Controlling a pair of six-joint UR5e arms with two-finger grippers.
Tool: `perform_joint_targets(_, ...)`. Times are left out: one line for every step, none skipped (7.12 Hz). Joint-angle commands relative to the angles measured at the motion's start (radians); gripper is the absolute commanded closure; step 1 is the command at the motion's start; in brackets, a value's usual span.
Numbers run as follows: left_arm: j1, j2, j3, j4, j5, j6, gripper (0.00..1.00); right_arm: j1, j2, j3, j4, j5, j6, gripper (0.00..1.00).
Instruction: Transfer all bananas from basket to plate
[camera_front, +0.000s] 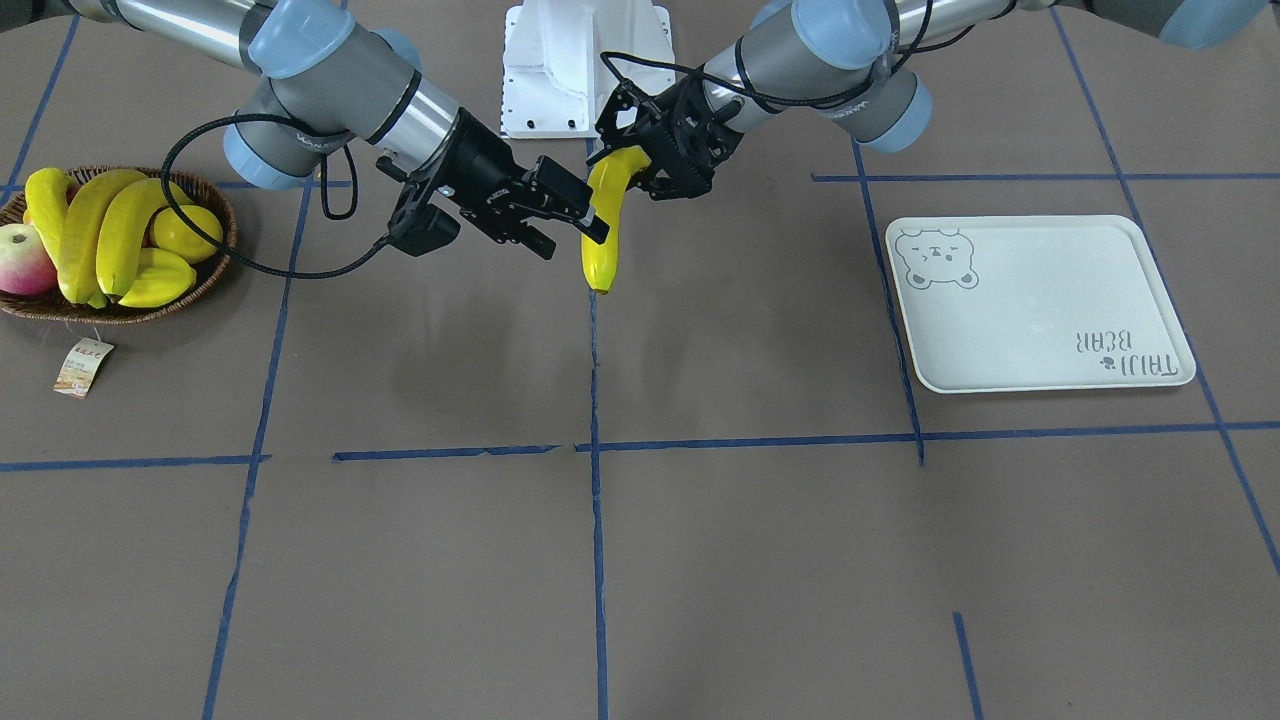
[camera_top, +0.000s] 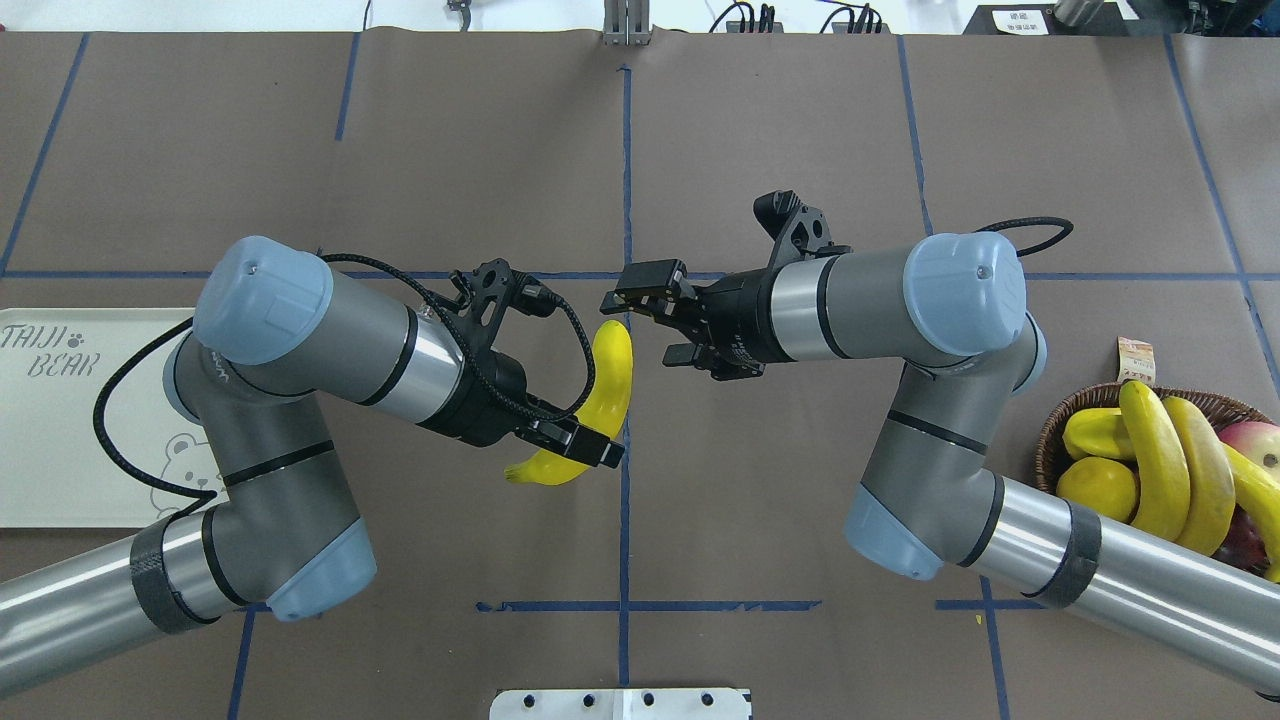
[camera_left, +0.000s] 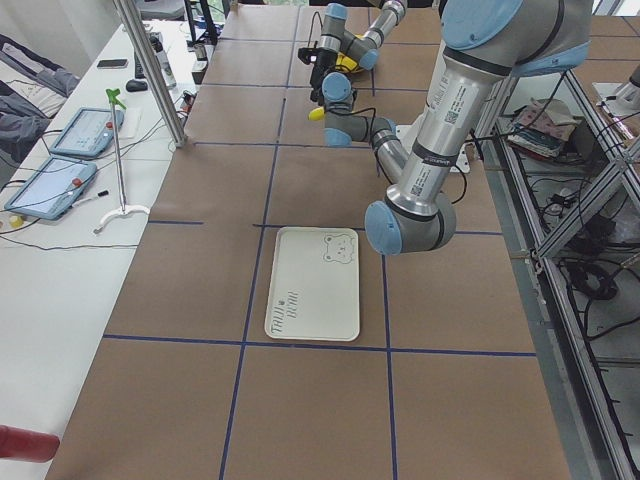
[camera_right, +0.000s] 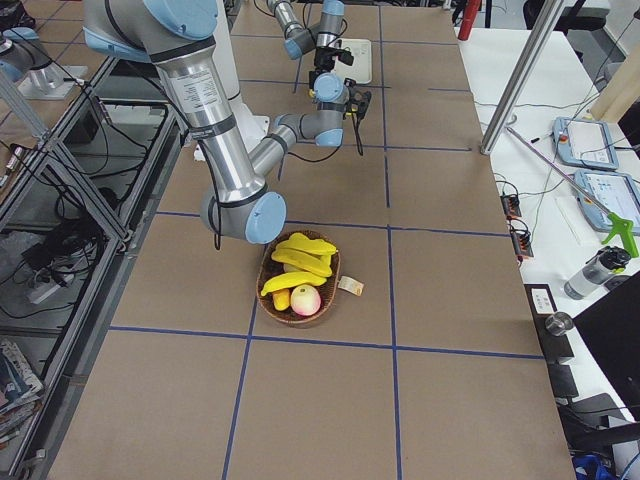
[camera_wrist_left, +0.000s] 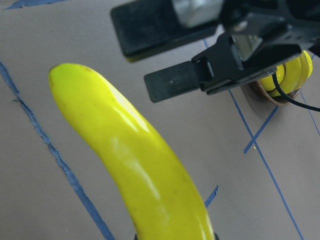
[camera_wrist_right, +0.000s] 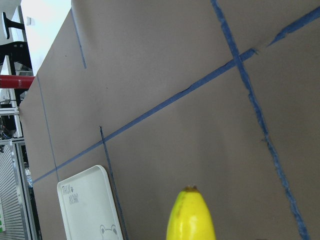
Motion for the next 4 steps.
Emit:
perform_joint_targets(-0.005,0.003,-0.005,0.008,0.083,-0.060,1.00,0.020,-0.005,0.000,-0.059,0.007,-0.018,0.00)
perform_joint_targets(-0.014,0.017,-0.002,0.014,0.123,-0.062,1.00,0.037,-0.006,0.000,-0.099,0.021,-0.029,0.00)
perform_joint_targets(-0.043,0.055,-0.006,0.014,0.124,-0.068,1.00,0.045,-0.008,0.006,-0.156,0.049,-0.059,0.00)
perform_joint_targets(-0.069,0.081,-0.006,0.017,0.124,-0.068,1.00,0.075,-0.011,0.018,-0.226,0.099,-0.076,0.00)
